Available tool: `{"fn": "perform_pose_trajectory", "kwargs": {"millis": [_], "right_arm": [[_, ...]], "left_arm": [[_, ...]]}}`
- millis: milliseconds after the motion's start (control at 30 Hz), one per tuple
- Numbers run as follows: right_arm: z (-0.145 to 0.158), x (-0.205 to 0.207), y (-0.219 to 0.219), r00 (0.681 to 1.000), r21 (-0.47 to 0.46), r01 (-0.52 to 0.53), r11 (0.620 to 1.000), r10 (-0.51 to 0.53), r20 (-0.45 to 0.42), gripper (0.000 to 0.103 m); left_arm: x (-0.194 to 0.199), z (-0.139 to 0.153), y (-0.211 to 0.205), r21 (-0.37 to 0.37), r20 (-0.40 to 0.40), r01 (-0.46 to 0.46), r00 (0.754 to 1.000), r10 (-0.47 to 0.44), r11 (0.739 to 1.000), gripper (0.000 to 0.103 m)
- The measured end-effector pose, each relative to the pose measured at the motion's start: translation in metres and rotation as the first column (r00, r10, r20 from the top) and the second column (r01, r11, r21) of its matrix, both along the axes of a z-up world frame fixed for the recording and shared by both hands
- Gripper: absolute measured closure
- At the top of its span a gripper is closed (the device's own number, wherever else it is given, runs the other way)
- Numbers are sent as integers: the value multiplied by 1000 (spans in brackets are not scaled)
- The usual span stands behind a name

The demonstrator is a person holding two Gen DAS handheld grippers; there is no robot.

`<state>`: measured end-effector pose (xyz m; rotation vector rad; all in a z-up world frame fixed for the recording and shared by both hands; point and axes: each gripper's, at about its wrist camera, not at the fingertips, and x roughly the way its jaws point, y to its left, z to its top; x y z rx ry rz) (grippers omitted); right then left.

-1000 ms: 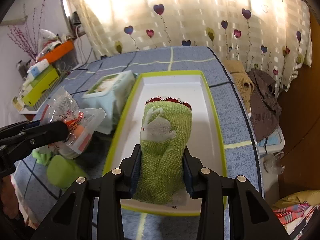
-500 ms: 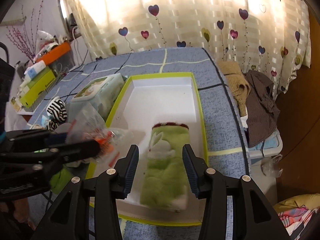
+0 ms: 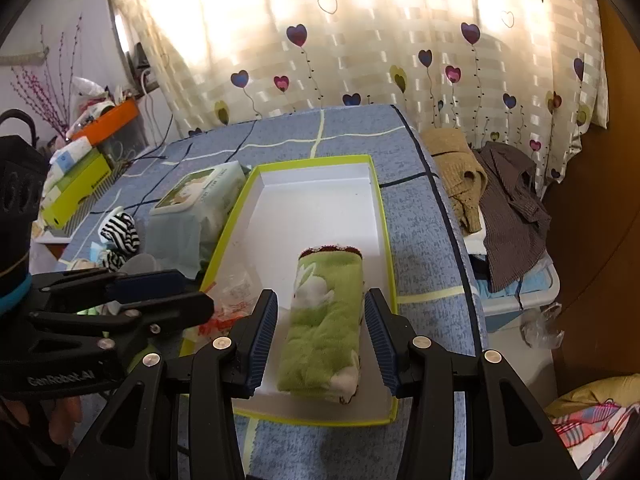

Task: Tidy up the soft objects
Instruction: 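Open both grippers to release towel and snack bag into the box, then move both grippers back toward the pile of soft items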

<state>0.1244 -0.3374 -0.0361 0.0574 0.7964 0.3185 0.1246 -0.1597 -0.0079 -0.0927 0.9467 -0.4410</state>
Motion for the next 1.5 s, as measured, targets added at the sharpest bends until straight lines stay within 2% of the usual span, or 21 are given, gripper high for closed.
{"fn": "perform_pose_trajectory", "kwargs": {"millis": [167, 400, 500, 667, 733, 1067, 1267, 1500], "right_arm": [[7, -13, 3, 1000, -3, 7, 1000, -7, 5, 56], [20, -35, 16, 1000, -9, -9, 1000, 9, 17, 54], [28, -43, 25, 999, -15, -10, 1000, 10, 35, 51], [38, -54, 41, 997, -11, -53, 999, 54, 51, 48], [42, -59, 48, 996, -32, -63, 997, 65, 60, 48], [48, -77, 71, 990, -15, -113, 993, 114, 83, 46], [49, -77, 85, 988, -26, -131, 991, 132, 75, 46], [47, -78, 101, 985, -19, -154, 988, 155, 70, 46]], "left_arm": [[-13, 13, 9, -30, 29, 2, 1000, -1, 1000, 57], [-33, 31, 24, -41, 73, -14, 997, 17, 999, 57], [-42, 36, 32, -40, 85, -21, 996, 25, 999, 57], [-54, 43, 48, -63, 105, -41, 993, 47, 997, 57], [-57, 43, 56, -65, 99, -56, 993, 63, 996, 57], [-71, 39, 83, -60, 108, -92, 989, 98, 994, 57], [-76, 36, 108, -79, 99, -135, 985, 143, 988, 57], [-84, 34, 125, -61, 104, -172, 978, 178, 983, 57]]}}
